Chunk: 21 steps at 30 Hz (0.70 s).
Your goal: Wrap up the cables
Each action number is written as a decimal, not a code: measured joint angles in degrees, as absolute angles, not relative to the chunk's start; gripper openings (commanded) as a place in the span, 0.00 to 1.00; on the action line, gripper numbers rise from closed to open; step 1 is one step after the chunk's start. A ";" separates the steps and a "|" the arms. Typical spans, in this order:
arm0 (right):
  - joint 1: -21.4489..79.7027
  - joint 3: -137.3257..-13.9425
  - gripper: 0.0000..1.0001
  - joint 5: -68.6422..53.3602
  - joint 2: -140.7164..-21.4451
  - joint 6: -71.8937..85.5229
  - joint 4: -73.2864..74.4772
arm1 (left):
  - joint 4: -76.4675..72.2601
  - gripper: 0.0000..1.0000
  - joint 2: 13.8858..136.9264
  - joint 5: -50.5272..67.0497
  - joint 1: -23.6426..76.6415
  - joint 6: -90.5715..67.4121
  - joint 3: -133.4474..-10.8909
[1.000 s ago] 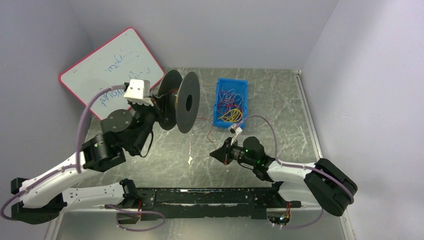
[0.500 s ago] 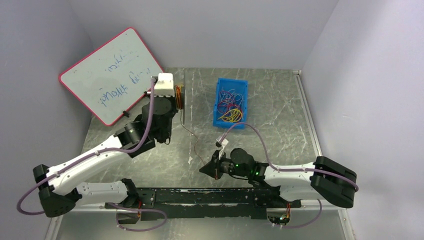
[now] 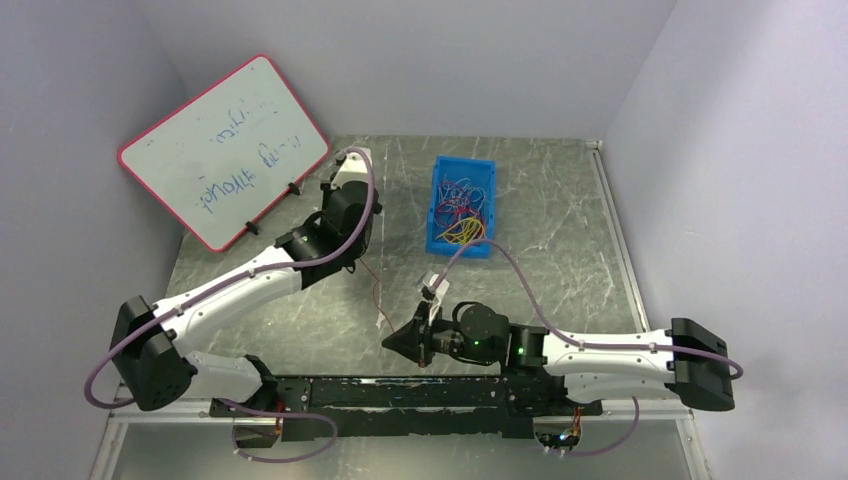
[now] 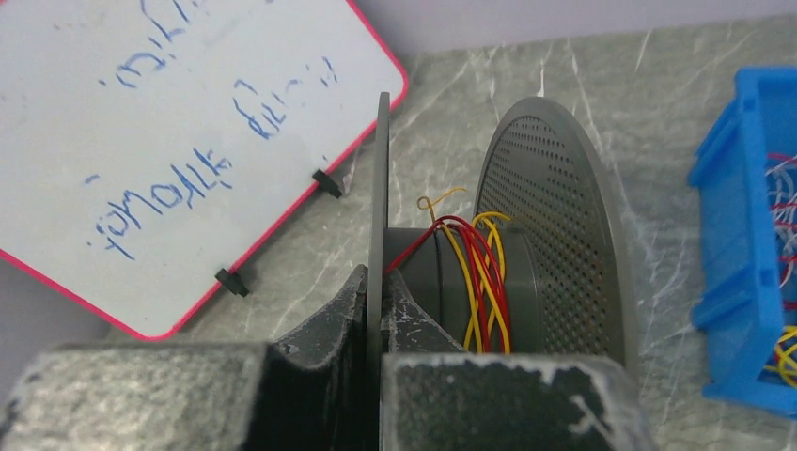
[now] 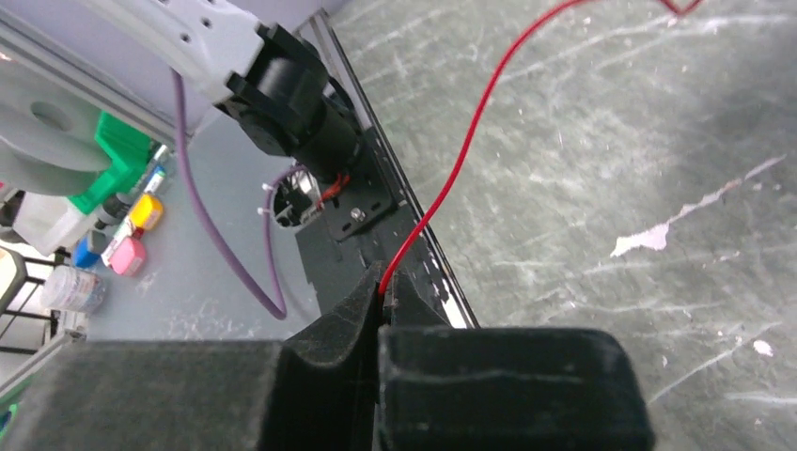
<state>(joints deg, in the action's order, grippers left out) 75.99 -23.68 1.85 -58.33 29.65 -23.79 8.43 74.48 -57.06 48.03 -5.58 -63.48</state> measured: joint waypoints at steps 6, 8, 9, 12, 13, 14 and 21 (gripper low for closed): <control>77.89 -29.10 0.00 5.93 -52.82 27.44 -15.35 | 9.74 0.07 77.78 -55.55 47.48 -8.43 -60.10; 78.02 -31.00 0.00 7.38 -51.44 26.35 -12.62 | 10.35 0.07 78.28 -54.83 47.48 -9.52 -59.00; 78.02 -32.01 0.00 8.14 -50.96 25.69 -11.18 | 10.59 0.07 78.39 -54.50 47.46 -9.93 -58.54; 78.04 -34.79 0.00 10.35 -50.39 23.81 -7.46 | 10.76 0.07 78.37 -53.06 47.44 -10.63 -57.25; 78.04 -35.46 0.00 10.92 -50.39 23.27 -6.61 | 10.79 0.07 78.32 -52.51 47.44 -10.76 -56.86; 78.06 -36.23 0.00 11.64 -50.43 22.68 -5.39 | 10.76 0.07 78.28 -51.92 47.44 -10.98 -56.38; 78.08 -40.75 0.00 16.03 -52.05 18.11 0.71 | 12.32 0.07 77.73 -49.39 47.81 -12.14 -53.17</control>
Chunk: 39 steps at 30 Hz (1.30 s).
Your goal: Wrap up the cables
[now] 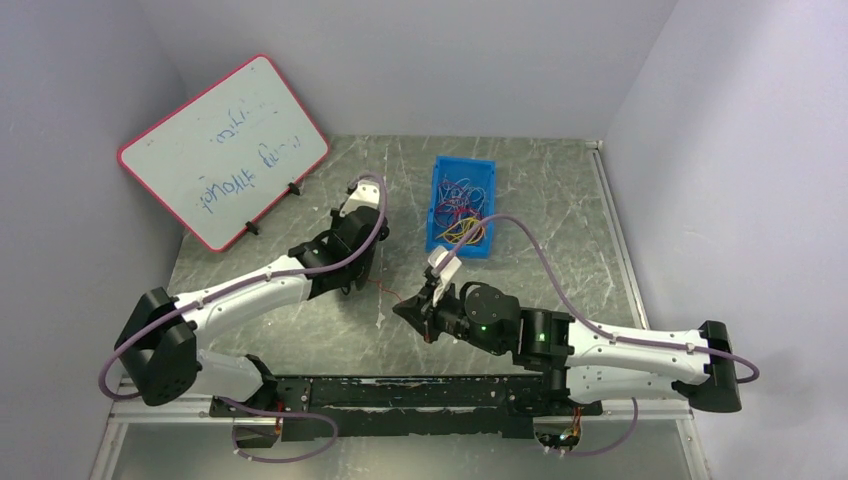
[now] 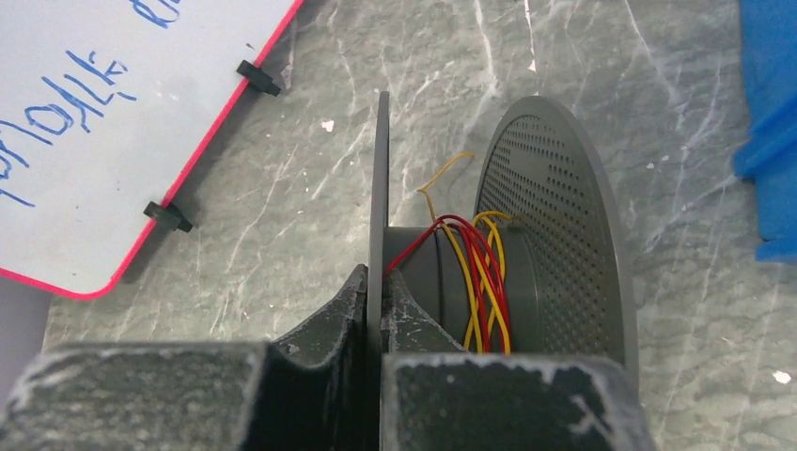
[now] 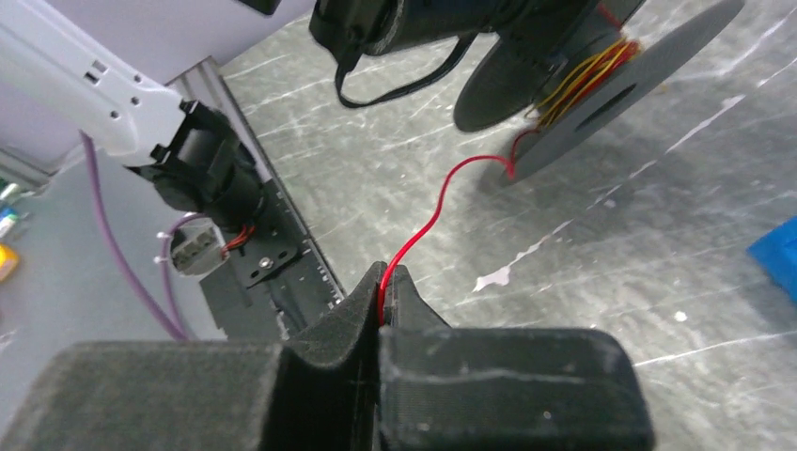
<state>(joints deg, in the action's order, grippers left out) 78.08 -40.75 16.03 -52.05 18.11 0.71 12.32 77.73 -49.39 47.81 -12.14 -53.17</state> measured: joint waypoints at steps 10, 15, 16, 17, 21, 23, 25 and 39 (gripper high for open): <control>74.89 -52.05 0.00 20.03 -57.49 6.55 6.20 | 12.71 0.07 74.17 -47.57 52.45 -12.36 -50.70; 67.77 -55.22 0.00 17.37 -59.31 2.26 7.31 | 12.67 0.07 71.99 -47.11 55.09 -11.99 -48.97; 65.43 -55.44 0.00 16.82 -59.42 1.61 7.27 | 12.67 0.07 71.50 -47.07 55.55 -11.99 -48.60; 64.01 -55.59 0.00 16.19 -59.57 1.02 7.22 | 12.67 0.07 70.89 -46.96 56.12 -11.99 -48.12; 60.20 -57.49 0.00 14.26 -61.30 -0.93 7.42 | 12.67 0.07 68.69 -46.78 58.24 -12.01 -46.39; 58.81 -58.70 0.00 13.13 -62.46 -1.61 7.11 | 12.71 0.07 67.90 -46.81 59.27 -12.12 -45.84; 56.99 -59.75 0.00 11.97 -63.57 -2.07 6.72 | 12.75 0.07 67.37 -46.81 60.07 -12.45 -45.45; 46.33 -63.77 0.00 1.91 -73.73 -0.38 2.35 | 13.08 0.07 60.62 -41.74 64.64 -11.46 -41.56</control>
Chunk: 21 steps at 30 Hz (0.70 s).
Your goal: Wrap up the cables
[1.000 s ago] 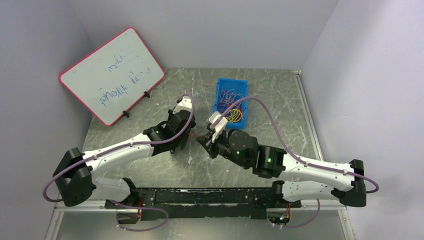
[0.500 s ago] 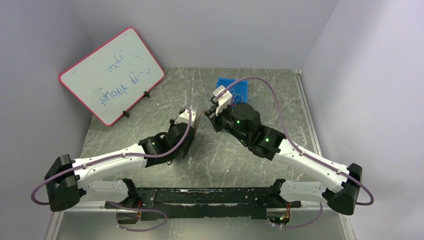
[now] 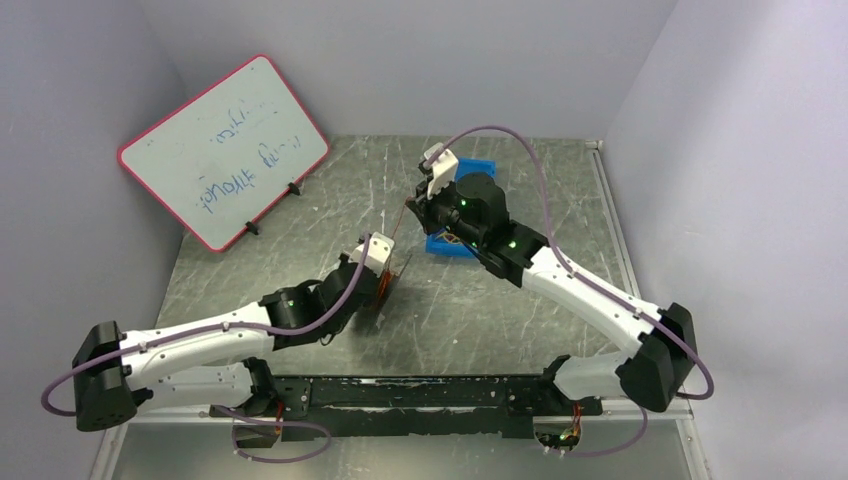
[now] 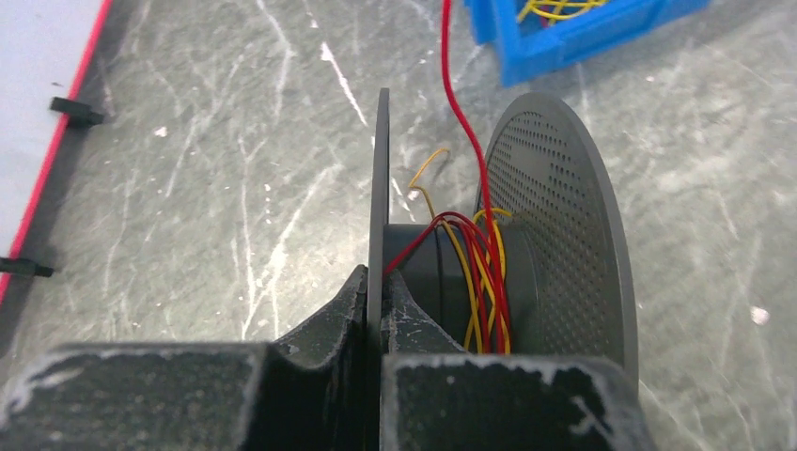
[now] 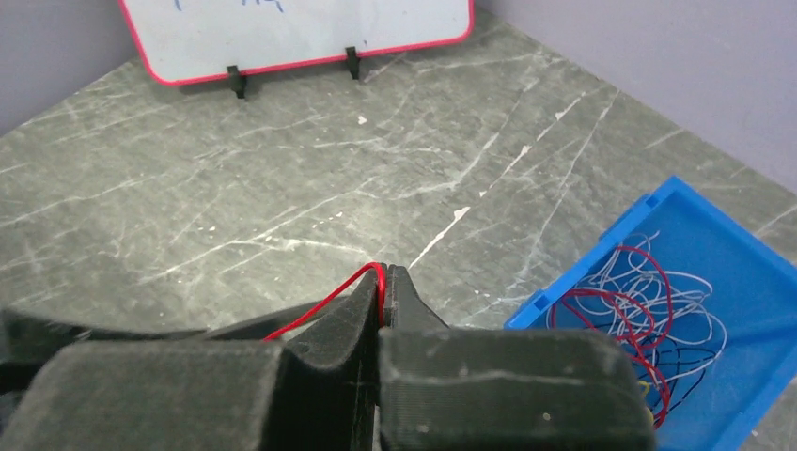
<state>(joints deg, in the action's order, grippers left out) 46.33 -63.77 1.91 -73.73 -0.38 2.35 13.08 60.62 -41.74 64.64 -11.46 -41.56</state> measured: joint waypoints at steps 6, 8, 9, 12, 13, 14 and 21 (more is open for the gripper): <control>41.21 -62.85 0.00 -1.93 -76.95 2.37 0.19 | 14.90 0.07 55.64 -35.68 66.06 -10.90 -41.23; 39.48 -61.73 0.00 -3.03 -77.52 3.36 -0.54 | 15.05 0.07 53.54 -33.89 66.24 -10.59 -41.23; 38.72 -60.97 0.00 -3.57 -77.69 3.92 -0.95 | 15.16 0.07 52.58 -32.95 66.26 -10.44 -41.25; 36.71 -57.71 0.00 -5.02 -77.76 5.54 -2.50 | 16.14 0.07 50.37 -30.61 66.28 -9.87 -41.50; 36.12 -56.31 0.00 -5.72 -77.76 6.20 -3.11 | 16.47 0.07 49.84 -30.00 66.28 -9.76 -41.67; 35.57 -54.94 0.00 -6.33 -77.76 6.83 -3.46 | 16.99 0.07 49.34 -29.19 66.28 -9.61 -42.00; 34.20 -46.06 0.00 -10.66 -77.47 11.20 -7.33 | 19.84 0.07 45.74 -23.31 66.30 -8.73 -46.33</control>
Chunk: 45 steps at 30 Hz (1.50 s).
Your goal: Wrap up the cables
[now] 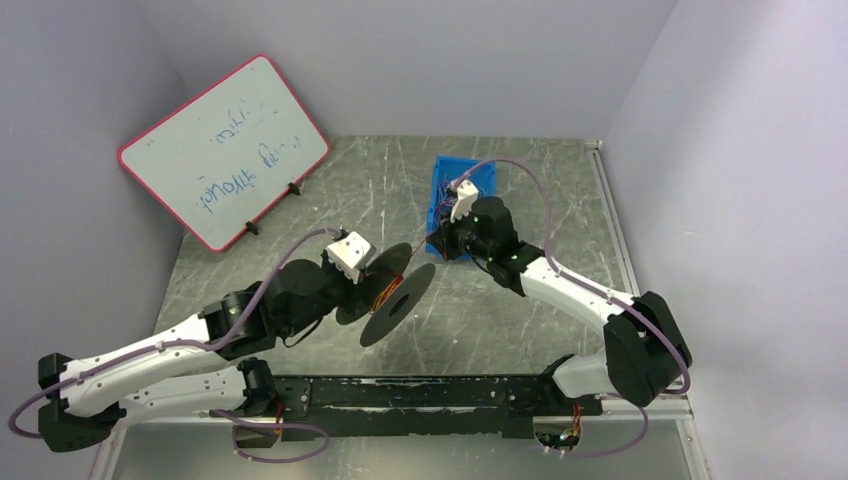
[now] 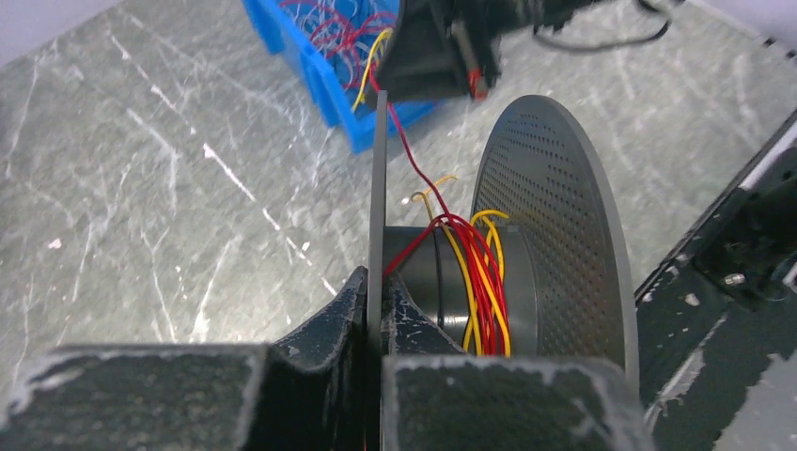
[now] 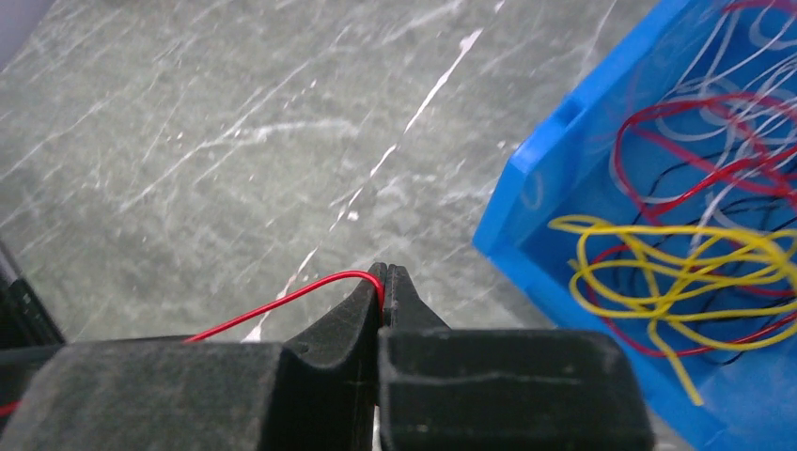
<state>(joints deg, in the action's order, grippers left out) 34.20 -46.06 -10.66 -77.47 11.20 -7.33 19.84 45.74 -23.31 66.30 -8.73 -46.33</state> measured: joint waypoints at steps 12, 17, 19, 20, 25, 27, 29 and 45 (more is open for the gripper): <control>34.48 -33.28 0.00 -19.57 -73.14 17.17 -16.60 | 22.94 0.07 41.67 -16.84 66.30 -8.27 -50.33; 34.63 -28.29 0.00 -24.43 -69.97 19.44 -21.65 | 23.00 0.07 38.83 -14.74 66.30 -8.47 -50.50; 34.61 -26.57 0.00 -26.11 -68.62 20.36 -23.66 | 23.05 0.07 38.68 -13.65 66.30 -8.84 -51.22; 34.61 -25.74 0.00 -26.92 -67.94 20.73 -24.69 | 23.03 0.07 38.68 -13.23 66.30 -9.02 -51.68; 34.61 -22.65 0.00 -30.70 -65.19 22.57 -29.47 | 22.24 0.07 38.06 -11.62 66.32 -10.17 -52.80; 34.63 -21.43 0.00 -32.03 -64.51 23.51 -31.79 | 21.23 0.07 37.60 -11.75 66.30 -10.66 -52.82; 34.85 -20.14 0.00 -33.30 -64.03 24.77 -34.54 | 19.88 0.07 37.39 -12.25 66.32 -11.29 -52.82; 44.95 -13.39 0.00 -30.85 -61.01 32.14 -52.29 | 4.08 0.07 39.72 -27.88 66.65 -18.48 -49.76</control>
<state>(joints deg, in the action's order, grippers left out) 44.95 -13.39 -30.85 -61.01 32.14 -52.29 4.08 39.72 -27.88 66.65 -18.48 -49.76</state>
